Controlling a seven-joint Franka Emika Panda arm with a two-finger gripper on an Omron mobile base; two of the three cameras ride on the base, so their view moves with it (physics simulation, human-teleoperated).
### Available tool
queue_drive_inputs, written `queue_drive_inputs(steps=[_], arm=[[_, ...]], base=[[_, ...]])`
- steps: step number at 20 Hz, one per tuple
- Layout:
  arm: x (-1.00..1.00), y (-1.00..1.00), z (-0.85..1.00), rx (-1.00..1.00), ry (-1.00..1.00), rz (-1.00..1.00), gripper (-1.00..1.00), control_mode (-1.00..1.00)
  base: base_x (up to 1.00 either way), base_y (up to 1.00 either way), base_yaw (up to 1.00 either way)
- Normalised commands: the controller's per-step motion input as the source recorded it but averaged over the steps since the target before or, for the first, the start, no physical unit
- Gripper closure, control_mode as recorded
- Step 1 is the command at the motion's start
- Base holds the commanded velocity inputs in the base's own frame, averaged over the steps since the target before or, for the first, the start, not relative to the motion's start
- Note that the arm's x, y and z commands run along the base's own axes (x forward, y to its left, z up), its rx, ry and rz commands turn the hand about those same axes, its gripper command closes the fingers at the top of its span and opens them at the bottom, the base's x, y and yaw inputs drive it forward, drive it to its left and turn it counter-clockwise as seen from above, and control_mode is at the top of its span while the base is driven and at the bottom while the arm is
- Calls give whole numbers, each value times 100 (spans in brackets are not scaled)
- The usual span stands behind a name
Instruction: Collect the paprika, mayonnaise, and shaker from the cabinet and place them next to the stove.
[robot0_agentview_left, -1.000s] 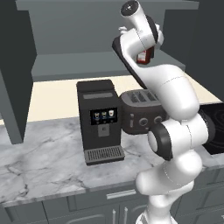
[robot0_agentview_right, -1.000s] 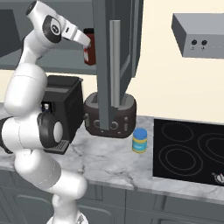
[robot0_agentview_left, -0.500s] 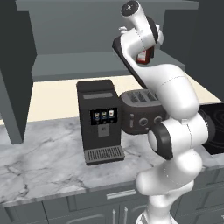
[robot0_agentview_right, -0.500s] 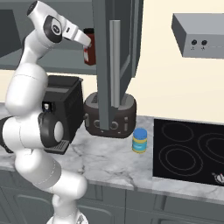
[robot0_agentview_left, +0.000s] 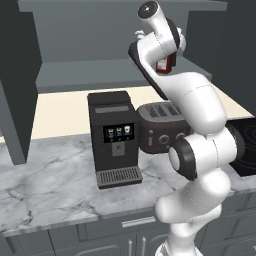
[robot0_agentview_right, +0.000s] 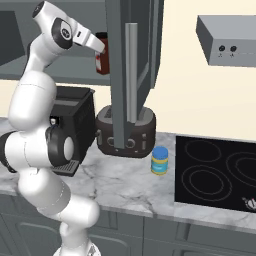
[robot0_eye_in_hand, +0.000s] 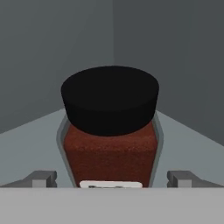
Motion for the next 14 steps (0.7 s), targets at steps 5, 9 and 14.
queue_drive_inputs(steps=[5, 9, 14], arm=[[0, 0, 0, 1, 0, 0, -100, -100], [0, 0, 0, 1, 0, 0, -100, -100], [1, 0, 0, 0, 0, 0, -100, -100]], base=[[0, 0, 0], [0, 0, 0], [0, 0, 0]])
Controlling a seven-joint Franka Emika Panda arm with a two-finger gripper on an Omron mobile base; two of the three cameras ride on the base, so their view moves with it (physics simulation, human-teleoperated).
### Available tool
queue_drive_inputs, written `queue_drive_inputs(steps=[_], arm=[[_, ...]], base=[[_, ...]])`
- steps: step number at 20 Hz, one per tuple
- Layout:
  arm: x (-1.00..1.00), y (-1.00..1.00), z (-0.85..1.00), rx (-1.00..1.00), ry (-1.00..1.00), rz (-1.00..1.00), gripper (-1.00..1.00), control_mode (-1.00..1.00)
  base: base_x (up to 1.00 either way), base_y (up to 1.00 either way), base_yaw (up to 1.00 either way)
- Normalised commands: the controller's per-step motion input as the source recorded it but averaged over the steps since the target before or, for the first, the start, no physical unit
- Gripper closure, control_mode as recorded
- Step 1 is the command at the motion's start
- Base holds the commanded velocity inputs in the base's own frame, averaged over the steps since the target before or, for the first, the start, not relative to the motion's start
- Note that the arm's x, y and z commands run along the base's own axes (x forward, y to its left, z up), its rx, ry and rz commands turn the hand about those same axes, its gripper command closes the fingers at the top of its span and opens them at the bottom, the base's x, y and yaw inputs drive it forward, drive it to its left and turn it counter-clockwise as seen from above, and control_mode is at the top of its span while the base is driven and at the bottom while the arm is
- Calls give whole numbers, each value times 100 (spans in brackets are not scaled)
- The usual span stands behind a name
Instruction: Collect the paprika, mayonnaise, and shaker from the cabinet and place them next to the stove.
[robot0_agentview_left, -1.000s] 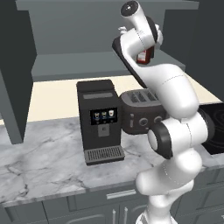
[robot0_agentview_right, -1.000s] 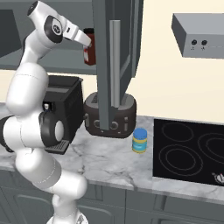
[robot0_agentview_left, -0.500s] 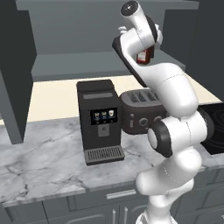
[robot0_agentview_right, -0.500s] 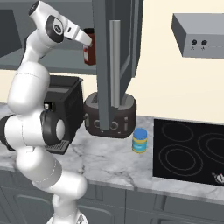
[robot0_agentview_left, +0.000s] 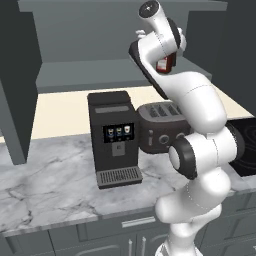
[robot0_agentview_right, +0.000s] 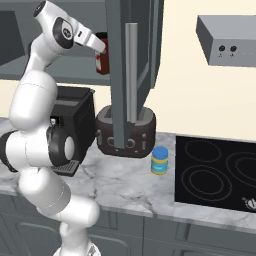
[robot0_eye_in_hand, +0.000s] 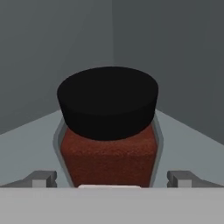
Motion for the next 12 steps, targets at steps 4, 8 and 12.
queue_drive_inputs(steps=[4, 8, 12], arm=[[4, 0, 0, 0, 0, 0, -100, -100], [10, 0, 0, 0, 0, 0, -100, -100], [6, 0, 0, 0, 0, 0, -100, -100]], base=[[0, 0, 0], [0, 0, 0], [0, 0, 0]])
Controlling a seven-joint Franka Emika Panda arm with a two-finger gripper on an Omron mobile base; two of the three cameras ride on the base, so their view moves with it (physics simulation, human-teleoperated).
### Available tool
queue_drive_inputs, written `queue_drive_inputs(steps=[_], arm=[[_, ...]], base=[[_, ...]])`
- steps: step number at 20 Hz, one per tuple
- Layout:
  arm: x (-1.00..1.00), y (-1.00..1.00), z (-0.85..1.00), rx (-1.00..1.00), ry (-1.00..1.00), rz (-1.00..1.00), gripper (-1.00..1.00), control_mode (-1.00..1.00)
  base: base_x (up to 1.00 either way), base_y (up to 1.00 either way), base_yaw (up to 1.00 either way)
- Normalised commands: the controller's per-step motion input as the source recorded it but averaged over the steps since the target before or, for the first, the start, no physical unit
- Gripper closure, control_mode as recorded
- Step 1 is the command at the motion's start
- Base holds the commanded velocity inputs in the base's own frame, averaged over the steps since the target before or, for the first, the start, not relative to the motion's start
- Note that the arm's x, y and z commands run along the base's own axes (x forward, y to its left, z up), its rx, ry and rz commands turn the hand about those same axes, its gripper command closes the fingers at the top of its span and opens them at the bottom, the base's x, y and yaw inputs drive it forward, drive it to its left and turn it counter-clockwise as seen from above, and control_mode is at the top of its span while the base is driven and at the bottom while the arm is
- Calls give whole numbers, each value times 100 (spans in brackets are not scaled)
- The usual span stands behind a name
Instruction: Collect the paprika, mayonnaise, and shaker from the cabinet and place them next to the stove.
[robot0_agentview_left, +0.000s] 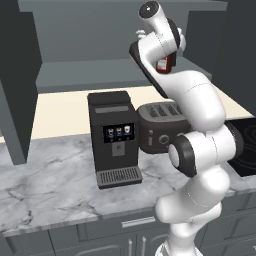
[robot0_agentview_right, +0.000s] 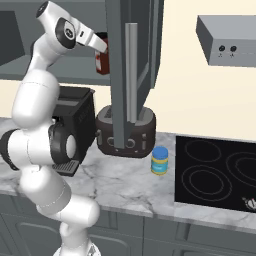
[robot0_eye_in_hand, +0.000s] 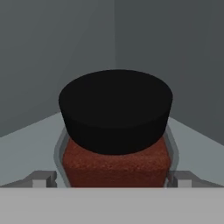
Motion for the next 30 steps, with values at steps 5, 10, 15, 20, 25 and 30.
queue_drive_inputs(steps=[5, 10, 15, 20, 25, 30], arm=[[4, 0, 0, 0, 0, 0, 100, -100], [0, 0, 0, 0, 0, 0, 100, -100], [0, 0, 0, 0, 0, 0, 100, -100], [0, 0, 0, 0, 0, 0, 100, -100], [-11, 0, 0, 1, 0, -1, 100, -100], [-66, 0, 1, 1, -8, -19, 100, -100]], base=[[0, 0, 0], [0, 0, 0], [0, 0, 0], [0, 0, 0], [0, 0, 0], [0, 0, 0]])
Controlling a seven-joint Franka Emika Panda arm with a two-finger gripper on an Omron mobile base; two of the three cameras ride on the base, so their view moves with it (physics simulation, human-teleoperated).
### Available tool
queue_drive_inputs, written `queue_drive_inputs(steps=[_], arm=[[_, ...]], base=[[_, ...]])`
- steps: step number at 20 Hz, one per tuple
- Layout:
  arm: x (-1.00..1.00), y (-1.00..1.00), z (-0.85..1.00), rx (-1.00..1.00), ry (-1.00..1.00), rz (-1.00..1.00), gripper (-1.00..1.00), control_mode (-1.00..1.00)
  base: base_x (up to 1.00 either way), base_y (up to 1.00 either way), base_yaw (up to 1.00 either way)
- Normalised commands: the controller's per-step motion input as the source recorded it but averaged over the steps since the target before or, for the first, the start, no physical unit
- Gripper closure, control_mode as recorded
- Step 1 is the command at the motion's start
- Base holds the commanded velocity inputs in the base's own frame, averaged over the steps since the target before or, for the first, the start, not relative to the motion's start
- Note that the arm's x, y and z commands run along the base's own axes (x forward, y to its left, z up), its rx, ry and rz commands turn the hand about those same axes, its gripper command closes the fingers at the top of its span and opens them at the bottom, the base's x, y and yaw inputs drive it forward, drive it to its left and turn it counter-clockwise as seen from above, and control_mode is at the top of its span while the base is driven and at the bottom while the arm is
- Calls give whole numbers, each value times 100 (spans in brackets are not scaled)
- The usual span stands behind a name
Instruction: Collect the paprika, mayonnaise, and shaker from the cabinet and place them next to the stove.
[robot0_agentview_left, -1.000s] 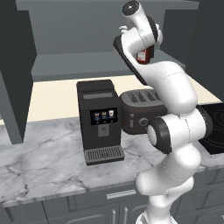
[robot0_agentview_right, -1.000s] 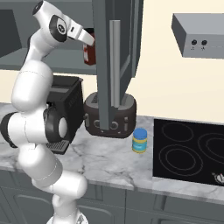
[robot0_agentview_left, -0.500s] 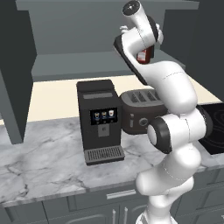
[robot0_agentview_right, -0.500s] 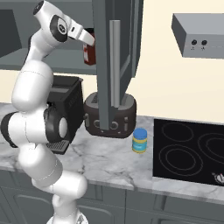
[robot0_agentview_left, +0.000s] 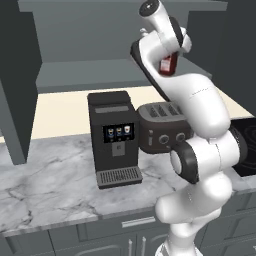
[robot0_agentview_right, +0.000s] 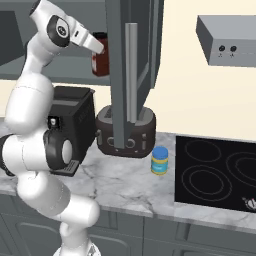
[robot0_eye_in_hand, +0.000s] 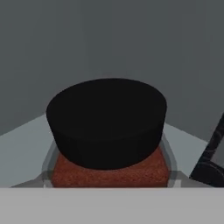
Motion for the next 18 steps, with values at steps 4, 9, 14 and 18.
queue_drive_inputs(steps=[4, 9, 14, 18], arm=[[-93, 0, 0, 9, -1, -30, 100, -100], [-100, 0, -18, 11, -2, -27, 100, -100], [-91, -2, -56, -2, -2, -24, 100, -100], [-45, -14, -76, -13, 0, -13, 100, -100]], base=[[0, 0, 0], [0, 0, 0], [0, 0, 0], [0, 0, 0]])
